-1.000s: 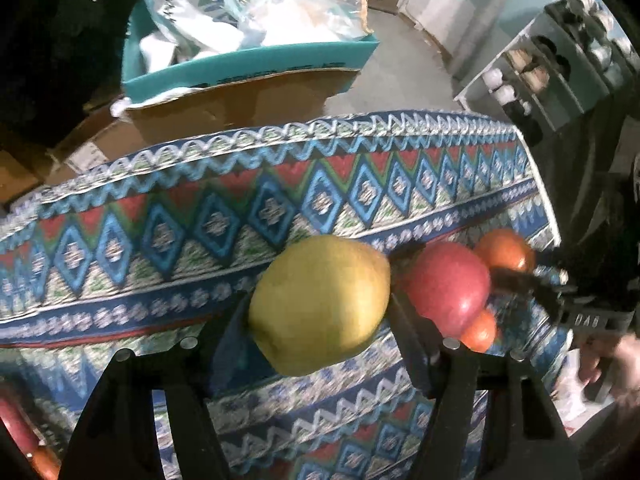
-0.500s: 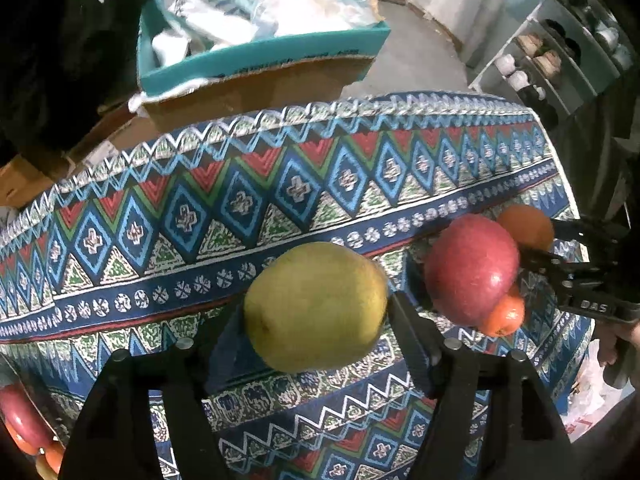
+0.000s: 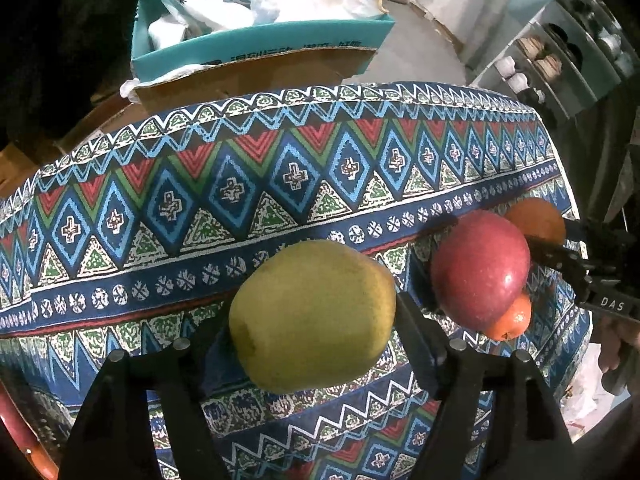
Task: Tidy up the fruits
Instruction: 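Lift the pear with left tool while right tool lifts the large orange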
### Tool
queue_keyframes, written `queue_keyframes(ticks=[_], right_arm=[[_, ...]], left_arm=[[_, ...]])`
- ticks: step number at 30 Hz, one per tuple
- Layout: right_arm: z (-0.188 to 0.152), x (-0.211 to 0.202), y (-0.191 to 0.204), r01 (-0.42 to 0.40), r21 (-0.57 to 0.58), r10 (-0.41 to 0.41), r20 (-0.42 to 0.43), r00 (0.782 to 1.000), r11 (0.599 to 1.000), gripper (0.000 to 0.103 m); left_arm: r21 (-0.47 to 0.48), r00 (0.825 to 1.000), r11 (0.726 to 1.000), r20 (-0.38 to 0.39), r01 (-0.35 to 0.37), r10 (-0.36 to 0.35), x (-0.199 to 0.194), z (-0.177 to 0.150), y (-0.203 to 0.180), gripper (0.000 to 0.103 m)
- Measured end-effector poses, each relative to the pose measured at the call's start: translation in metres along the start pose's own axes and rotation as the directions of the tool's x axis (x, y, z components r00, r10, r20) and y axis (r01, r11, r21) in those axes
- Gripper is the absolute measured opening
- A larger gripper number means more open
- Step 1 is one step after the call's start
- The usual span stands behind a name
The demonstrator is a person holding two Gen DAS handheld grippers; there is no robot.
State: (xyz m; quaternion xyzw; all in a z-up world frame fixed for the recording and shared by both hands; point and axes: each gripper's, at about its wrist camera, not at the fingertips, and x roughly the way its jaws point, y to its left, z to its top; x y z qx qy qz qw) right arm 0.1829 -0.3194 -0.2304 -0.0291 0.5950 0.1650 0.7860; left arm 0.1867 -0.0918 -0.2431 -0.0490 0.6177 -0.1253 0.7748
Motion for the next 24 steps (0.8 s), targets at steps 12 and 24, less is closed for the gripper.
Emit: queue_keyframes(ticks=[12,24], right_arm=[[-0.001,-0.040,0.015,-0.044,0.005,0.044,0.078,0.996,0.999,0.064],[-0.007,-0.086,0.036,-0.116,0.005,0.113,0.169,0.979,0.993,0.064]], left_arm=[[0.002,0.999,1.000,0.030,0.011,-0.011,-0.029,-0.018,-0.004,0.069],[0.013,0.994,0.999,0.107,0.033,-0.035,-0.084,-0.038,-0.009,0.069]])
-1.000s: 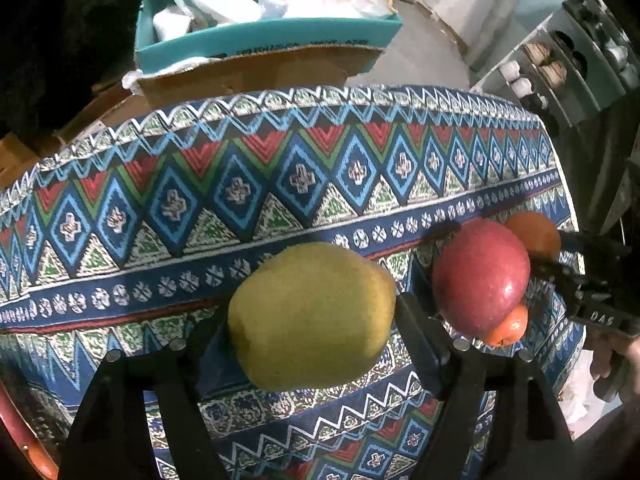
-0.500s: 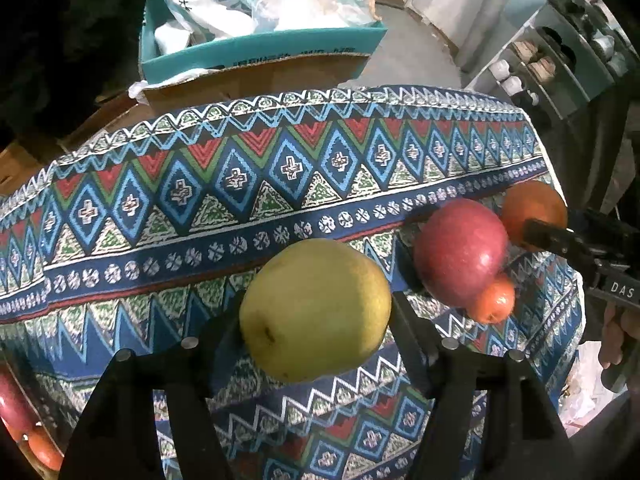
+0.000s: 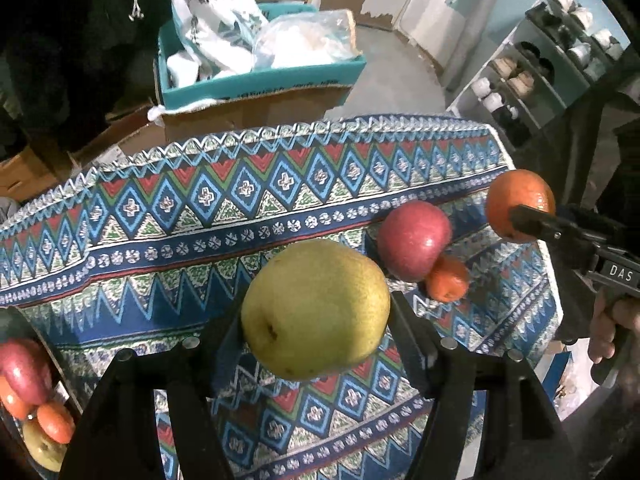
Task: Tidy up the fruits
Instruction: 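Lift the pear with left tool while right tool lifts the large orange, then carry the pear over the glass bowl with left tool while right tool carries the orange there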
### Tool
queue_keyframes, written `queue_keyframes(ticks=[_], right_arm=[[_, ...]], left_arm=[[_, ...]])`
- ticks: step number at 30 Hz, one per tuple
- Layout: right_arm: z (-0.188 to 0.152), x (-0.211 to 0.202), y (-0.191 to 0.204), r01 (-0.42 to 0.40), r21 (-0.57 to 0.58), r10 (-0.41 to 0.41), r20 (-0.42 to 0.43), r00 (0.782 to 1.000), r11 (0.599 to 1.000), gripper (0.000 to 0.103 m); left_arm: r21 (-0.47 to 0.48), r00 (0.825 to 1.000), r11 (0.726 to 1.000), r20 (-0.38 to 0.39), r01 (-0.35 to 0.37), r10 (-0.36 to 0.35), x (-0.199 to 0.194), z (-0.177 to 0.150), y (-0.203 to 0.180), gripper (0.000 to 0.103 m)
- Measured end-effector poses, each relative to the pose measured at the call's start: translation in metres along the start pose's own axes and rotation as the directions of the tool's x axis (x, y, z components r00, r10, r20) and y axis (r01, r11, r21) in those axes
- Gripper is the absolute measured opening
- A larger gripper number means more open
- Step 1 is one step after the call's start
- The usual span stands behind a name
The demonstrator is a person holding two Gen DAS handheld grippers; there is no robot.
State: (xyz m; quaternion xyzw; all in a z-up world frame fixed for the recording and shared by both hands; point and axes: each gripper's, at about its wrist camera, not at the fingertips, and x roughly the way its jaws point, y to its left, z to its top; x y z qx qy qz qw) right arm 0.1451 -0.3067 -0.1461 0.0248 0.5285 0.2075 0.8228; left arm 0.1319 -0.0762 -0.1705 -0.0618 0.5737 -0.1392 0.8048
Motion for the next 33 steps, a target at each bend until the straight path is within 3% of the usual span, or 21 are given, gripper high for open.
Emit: queue_keyframes(ticks=[18,33], right_arm=[[0.007,-0.064,0.063,-0.111,-0.093,0.121,0.110,0.987,0.989,0.064],[0.015,-0.080,0.118,-0.181,-0.171,0.203,0.121,0.972,0.969,0.064]], left_arm=[[0.015,0.990,0.998,0.124,0.067,-0.069,-0.090,-0.019,-0.011,0.069],[0.001,0.976,0.999,0.215,0.043,-0.042,-0.138,-0.032,0.011,0.069]])
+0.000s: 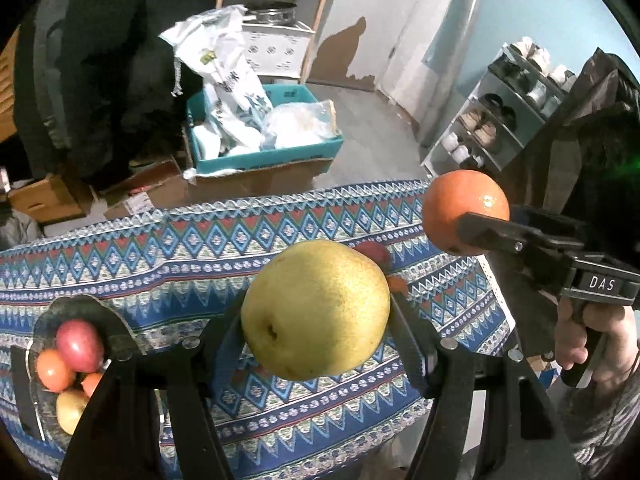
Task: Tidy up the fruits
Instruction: 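Carry the pear over the glass bowl with left tool while right tool carries the orange there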
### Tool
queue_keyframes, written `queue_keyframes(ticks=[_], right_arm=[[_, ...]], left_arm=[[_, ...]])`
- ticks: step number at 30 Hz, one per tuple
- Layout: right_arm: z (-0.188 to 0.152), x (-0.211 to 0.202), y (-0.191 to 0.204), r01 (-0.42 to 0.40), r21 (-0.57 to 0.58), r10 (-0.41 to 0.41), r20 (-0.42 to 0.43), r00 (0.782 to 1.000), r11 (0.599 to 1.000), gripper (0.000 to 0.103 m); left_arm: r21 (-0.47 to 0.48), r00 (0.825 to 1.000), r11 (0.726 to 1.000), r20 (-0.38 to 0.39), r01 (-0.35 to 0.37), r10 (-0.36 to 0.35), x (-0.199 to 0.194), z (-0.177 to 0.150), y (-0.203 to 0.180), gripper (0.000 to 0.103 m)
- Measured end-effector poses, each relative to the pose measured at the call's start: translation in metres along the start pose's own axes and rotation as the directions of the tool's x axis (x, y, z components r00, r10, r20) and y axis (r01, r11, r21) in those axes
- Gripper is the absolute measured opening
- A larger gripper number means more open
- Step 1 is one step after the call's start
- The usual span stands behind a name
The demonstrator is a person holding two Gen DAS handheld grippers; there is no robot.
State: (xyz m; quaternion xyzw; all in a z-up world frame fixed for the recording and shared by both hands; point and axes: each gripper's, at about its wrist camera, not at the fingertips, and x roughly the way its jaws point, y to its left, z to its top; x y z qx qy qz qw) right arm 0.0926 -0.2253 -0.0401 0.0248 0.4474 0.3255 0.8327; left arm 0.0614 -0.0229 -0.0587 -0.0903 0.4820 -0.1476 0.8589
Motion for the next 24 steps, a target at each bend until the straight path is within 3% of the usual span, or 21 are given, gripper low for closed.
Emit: queue_keyframes(ticks=[13,24], right_arm=[[0.026,0.025,0.048,-0.071,-0.035,0.071,-0.011,0.997,0.997,0.064],[0.038,0.068,0.099,-0.139,-0.078,0.132,-0.087,0.987,0.987,0.064]], left_arm=[[-0.108,0.998,0.994,0.046,-0.026,0.031,-0.036,-0.012,0.055,0.069],[-0.222,0.992,0.971,0.065,-0.090,0.107,-0.060,-0.036,0.120,0.069]])
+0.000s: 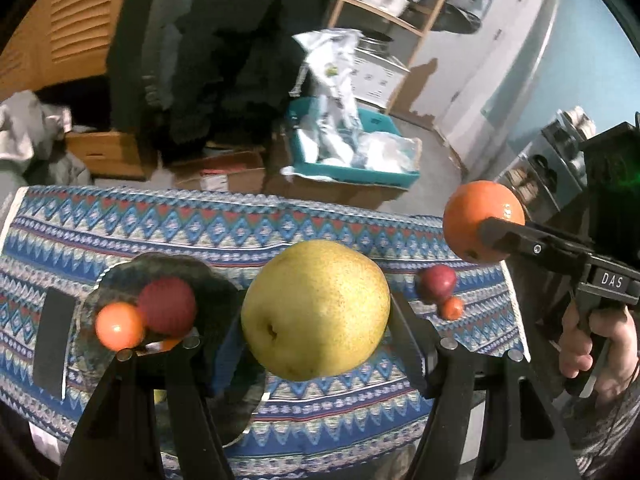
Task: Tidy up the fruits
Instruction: 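Carry the pear over the glass bowl with left tool while right tool carries the orange there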
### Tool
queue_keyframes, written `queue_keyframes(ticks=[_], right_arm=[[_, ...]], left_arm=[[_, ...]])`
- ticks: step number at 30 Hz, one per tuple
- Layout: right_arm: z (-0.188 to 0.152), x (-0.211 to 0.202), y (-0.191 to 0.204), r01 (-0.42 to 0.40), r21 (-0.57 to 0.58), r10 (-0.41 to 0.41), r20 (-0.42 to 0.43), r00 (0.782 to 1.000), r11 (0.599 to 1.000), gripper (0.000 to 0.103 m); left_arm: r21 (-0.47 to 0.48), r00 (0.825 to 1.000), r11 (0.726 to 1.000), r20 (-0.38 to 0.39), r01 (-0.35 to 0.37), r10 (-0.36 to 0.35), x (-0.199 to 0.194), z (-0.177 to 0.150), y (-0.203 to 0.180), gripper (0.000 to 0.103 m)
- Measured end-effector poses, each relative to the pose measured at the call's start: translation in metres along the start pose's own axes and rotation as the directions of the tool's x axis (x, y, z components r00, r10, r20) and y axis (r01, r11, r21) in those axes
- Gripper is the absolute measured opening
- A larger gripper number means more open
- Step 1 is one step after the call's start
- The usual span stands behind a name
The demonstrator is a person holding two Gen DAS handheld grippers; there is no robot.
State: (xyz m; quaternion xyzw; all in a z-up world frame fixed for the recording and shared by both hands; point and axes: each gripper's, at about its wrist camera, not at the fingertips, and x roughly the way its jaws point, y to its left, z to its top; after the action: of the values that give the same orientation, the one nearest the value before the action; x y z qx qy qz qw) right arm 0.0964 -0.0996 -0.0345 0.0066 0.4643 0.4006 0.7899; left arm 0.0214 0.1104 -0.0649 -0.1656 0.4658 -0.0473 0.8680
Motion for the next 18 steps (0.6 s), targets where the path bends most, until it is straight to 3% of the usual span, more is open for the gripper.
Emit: queue_keyframes(ticks=[11,18], right_arm=[[0.011,0.067,0.040,-0.066,-0.038,0.062,-0.101,0.993,0.997,0.064],[0.010,0.105,0.059,-0.100,-0.062,0.089,-0.168,0.982,0.993,0.064]], left_arm=[[-0.081,0.999,0.995,-0.008,-0.050,0.049,-0.003,-0.017,0.053,0.069],[-0.114,0.995,0.989,-0.055,-0.094,0.088,0.008,-0.040,0.079,0.069]])
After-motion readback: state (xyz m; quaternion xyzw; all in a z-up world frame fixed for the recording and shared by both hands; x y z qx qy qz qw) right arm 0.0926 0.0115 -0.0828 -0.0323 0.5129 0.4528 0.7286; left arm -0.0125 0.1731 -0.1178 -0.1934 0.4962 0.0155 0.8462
